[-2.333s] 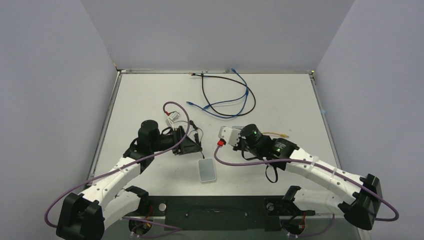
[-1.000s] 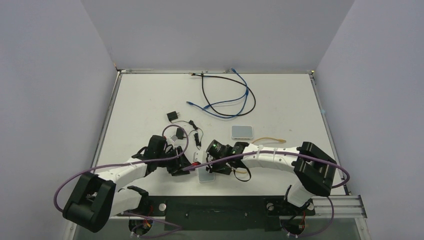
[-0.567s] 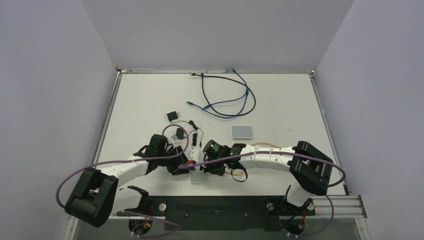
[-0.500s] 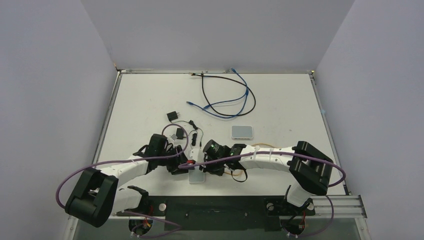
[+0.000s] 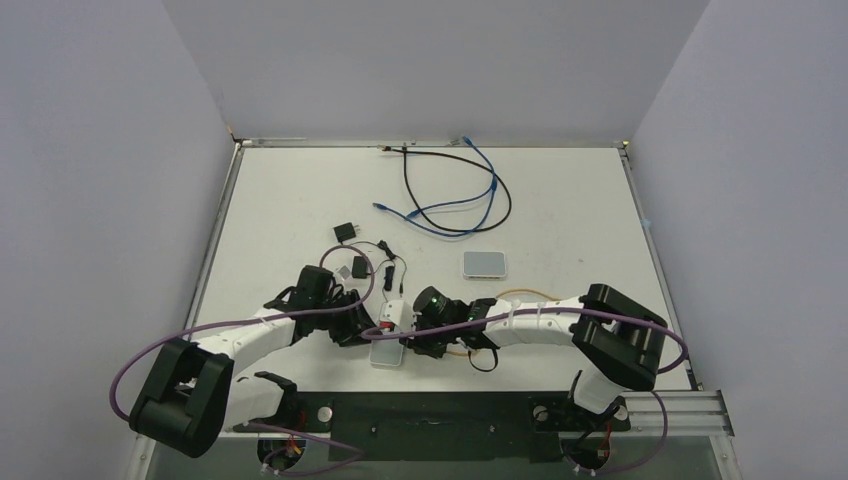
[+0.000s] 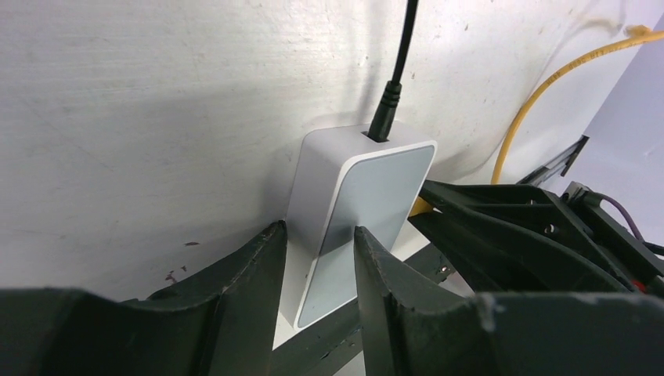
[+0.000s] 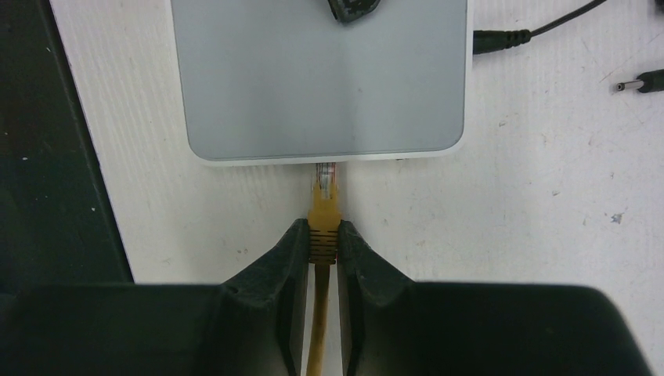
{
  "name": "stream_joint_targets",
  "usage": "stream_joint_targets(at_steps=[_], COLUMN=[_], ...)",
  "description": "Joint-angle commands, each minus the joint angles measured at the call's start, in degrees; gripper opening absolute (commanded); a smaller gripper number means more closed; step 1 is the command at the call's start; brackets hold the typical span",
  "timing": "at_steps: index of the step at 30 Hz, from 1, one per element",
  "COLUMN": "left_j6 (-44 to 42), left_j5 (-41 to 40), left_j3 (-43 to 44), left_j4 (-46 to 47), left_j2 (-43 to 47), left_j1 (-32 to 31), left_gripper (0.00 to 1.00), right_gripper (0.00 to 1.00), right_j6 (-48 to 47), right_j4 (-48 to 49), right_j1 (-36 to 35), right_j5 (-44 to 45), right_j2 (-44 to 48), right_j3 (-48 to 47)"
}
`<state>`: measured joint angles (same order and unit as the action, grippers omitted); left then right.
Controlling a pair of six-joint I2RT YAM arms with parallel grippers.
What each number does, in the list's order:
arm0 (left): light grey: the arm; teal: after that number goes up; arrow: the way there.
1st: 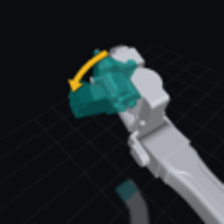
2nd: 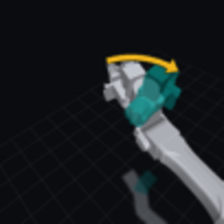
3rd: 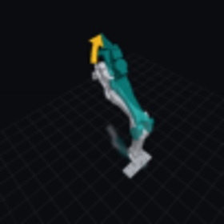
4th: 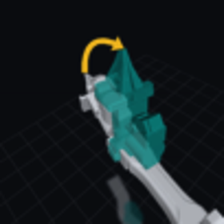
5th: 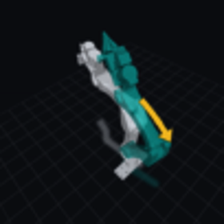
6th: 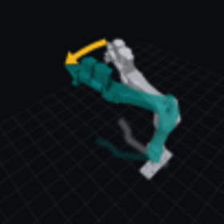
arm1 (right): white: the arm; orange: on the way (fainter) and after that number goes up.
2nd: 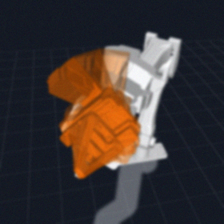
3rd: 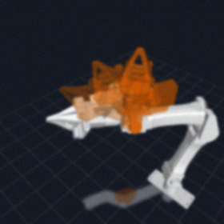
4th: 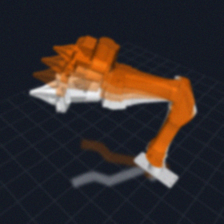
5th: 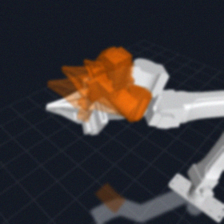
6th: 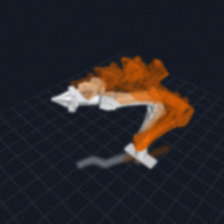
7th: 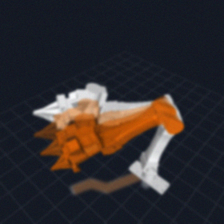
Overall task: Insert the plug into the switch port
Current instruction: Insert the connector into the switch port.
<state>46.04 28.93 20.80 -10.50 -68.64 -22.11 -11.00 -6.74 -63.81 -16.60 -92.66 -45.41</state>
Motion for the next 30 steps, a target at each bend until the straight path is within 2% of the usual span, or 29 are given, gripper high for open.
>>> stream_joint_targets(at_steps=[1,14,25,30], left_j6=[-2.5,-3.2,-3.6,-3.6], left_j5=[-2.2,-2.5,-2.6,-2.5], left_j3=[2.5,2.6,2.8,2.9], left_j4=[-2.2,-2.7,-2.7,-2.7], left_j2=[-0.3,-1.5,-2.0,-2.5], left_j1=[0.4,0.5,0.5,0.5], left_gripper=[0.34,0.28,0.26,0.26], right_gripper=[0.00,0.00,0.00,0.00], right_j6=[2.7,6.4,6.0,6.4], right_j4=[9.9,17.8,18.7,20.0], right_j1=[-0.4,-0.5,-0.5,-0.5], right_j5=[-2.3,0.9,3.6,2.2], right_j2=[1.4,3.0,3.9,3.9], right_j3=[2.5,7.5,8.1,8.3])
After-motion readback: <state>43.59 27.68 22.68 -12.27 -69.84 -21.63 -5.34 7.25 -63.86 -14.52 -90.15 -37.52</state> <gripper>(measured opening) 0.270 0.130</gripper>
